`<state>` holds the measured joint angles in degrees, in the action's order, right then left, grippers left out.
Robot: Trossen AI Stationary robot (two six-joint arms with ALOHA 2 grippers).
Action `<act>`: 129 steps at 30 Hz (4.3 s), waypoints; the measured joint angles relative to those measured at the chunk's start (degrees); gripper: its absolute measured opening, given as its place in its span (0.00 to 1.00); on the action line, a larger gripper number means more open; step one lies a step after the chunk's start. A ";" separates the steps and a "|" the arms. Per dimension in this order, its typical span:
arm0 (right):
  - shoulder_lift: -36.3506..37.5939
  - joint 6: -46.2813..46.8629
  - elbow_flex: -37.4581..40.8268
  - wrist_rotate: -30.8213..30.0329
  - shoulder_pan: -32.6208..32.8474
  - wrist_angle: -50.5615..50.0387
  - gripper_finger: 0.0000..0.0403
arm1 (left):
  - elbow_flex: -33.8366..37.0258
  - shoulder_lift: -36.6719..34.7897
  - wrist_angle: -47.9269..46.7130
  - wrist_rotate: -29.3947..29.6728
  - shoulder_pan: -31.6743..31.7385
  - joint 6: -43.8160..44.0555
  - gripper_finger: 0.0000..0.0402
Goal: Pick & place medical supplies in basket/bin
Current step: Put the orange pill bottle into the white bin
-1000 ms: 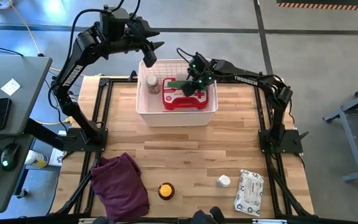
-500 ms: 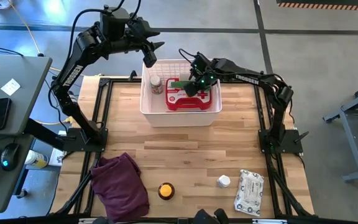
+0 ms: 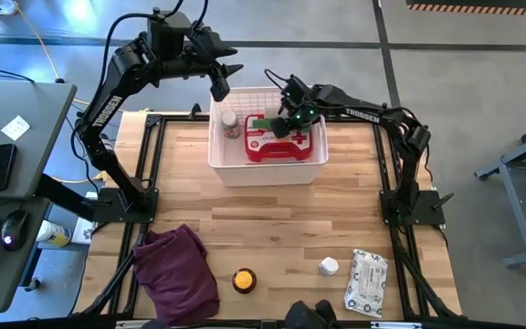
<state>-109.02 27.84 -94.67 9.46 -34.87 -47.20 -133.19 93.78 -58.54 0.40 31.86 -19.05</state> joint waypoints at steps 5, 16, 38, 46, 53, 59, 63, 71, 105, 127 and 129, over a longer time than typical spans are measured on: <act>-0.01 0.58 0.00 -0.01 -0.48 1.26 0.63 | 0.00 0.02 -0.11 0.00 0.00 0.00 0.54; 0.16 0.23 0.00 0.58 -0.55 2.58 0.64 | 0.00 0.02 -1.02 0.00 0.00 -0.01 0.54; 13.87 -3.34 -0.04 -2.65 -2.96 4.58 0.64 | 0.04 7.52 -6.12 -11.56 -0.68 4.37 0.54; 26.74 -6.25 -0.08 -5.28 -3.16 1.68 0.64 | -0.08 12.86 -4.93 -13.44 -3.58 4.37 0.55; 36.32 -6.48 -0.10 -9.28 -3.15 0.68 0.64 | 0.02 17.92 -6.29 -15.66 -4.59 5.95 0.79; 40.13 -6.04 -0.11 -10.12 -2.87 -0.11 0.64 | 0.02 21.98 -5.09 -8.72 -5.38 7.04 0.98; 40.24 -6.02 -0.11 -9.31 -1.99 -2.52 0.64 | 0.02 24.66 -5.28 -8.39 -6.49 7.32 0.88; 39.99 -6.02 -0.11 -9.14 1.74 -7.42 0.64 | 0.02 29.53 -5.58 -0.51 -9.29 6.93 0.76; 39.99 -5.86 -0.11 -12.56 7.30 -14.07 0.64 | 0.03 35.80 -1.67 4.70 -8.54 11.35 0.79; 39.99 -5.89 -0.11 -13.58 7.30 -14.31 0.64 | 0.24 38.47 -1.02 2.10 -8.23 11.56 0.60; 39.99 -5.89 -0.11 -13.58 7.30 -14.31 0.64 | 0.22 38.45 -1.25 2.10 -8.22 11.40 0.61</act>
<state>-69.04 21.96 -94.78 -4.12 -27.57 -61.52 -132.97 132.22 -59.80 2.50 23.64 -7.65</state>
